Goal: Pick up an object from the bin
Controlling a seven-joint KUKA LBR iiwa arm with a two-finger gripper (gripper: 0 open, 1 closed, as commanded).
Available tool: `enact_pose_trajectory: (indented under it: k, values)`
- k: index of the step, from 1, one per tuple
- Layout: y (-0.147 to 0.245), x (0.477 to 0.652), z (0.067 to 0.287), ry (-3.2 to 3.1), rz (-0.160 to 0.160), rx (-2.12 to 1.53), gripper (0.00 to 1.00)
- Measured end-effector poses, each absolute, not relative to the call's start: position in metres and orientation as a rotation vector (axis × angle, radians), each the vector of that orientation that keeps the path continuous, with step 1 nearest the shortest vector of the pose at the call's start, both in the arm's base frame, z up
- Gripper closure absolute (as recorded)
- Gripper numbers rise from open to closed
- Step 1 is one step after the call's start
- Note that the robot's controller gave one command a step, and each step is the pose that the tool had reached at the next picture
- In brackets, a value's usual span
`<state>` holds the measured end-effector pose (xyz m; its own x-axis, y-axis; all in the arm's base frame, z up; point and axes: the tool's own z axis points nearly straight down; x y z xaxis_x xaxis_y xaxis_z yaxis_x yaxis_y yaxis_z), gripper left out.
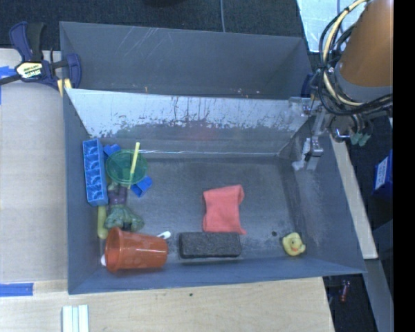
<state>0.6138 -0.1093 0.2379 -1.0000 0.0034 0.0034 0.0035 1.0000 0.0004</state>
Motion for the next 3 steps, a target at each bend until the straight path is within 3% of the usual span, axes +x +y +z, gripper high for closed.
enact_pose_trajectory:
  k: [1, 2, 3]
  values:
    - [-0.109, 0.615, 0.242, -3.146, 0.001, -0.002, 0.0]
    - [-0.066, 0.57, 0.17, -3.149, 0.002, 0.03, 0.0]
    - [-0.06, 0.563, 0.144, -3.147, 0.002, 0.037, 0.0]
